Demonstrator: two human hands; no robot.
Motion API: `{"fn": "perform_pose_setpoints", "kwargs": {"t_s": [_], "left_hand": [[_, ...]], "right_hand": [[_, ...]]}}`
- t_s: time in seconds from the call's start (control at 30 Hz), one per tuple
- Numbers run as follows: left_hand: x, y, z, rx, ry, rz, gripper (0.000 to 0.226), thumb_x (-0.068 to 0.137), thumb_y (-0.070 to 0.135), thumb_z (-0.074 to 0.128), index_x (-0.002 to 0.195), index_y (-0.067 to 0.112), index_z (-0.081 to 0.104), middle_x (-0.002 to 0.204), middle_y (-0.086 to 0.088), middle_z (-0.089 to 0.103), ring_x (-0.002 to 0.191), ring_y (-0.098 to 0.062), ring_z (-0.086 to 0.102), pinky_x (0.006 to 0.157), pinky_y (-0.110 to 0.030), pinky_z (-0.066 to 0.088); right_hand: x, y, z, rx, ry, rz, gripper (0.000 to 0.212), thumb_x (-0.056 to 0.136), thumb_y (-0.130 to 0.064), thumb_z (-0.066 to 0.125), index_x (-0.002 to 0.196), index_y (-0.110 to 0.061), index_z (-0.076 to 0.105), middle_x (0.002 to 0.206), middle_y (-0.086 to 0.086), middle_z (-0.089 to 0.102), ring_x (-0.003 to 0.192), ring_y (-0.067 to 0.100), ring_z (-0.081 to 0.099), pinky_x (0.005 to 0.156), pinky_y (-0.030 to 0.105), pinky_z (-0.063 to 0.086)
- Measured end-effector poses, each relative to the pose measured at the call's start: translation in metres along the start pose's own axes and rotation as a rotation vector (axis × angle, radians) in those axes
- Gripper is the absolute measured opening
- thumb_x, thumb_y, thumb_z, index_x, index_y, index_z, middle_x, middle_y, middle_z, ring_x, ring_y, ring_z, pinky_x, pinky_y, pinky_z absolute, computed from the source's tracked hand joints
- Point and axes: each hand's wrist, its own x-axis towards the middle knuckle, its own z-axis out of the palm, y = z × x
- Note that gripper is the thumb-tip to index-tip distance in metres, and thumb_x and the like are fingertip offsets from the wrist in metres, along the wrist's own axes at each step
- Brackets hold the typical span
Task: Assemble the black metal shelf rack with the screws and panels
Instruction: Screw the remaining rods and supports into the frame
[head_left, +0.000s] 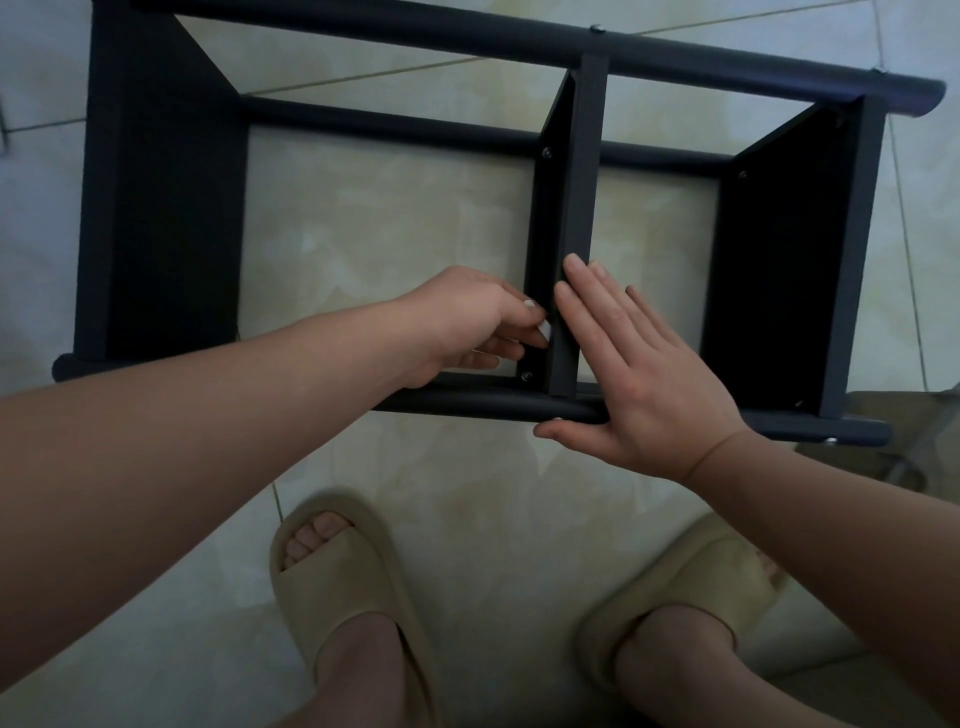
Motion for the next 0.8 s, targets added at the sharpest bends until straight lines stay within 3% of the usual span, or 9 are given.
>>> {"fn": "perform_pose_setpoints", "kwargs": {"t_s": [0.37, 0.8], "left_hand": [[0.0024, -0.0026, 0.0002, 0.04, -0.026, 0.028, 0.021, 0.1, 0.032, 0.058, 0.101, 0.013, 0.065, 0.077, 0.005, 0.076, 0.069, -0.006, 0.065, 0.073, -0.024, 0.051], [0.0019, -0.0075, -0.007, 0.088, -0.108, 0.104, 0.021, 0.104, 0.017, 0.05, 0.089, 0.009, 0.063, 0.074, 0.003, 0.071, 0.071, -0.009, 0.06, 0.073, -0.022, 0.054]], "right_hand": [[0.0, -0.0002, 0.0001, 0.001, 0.006, -0.002, 0.105, 0.091, -0.073, 0.051, 0.16, 0.0, 0.019, 0.17, 0.015, 0.009, 0.157, 0.03, 0.01, 0.121, 0.058, 0.028], [-0.0001, -0.0001, -0.0001, 0.0, 0.009, -0.003, 0.105, 0.091, -0.073, 0.051, 0.16, 0.0, 0.02, 0.17, 0.015, 0.01, 0.157, 0.03, 0.01, 0.121, 0.058, 0.028]]}}
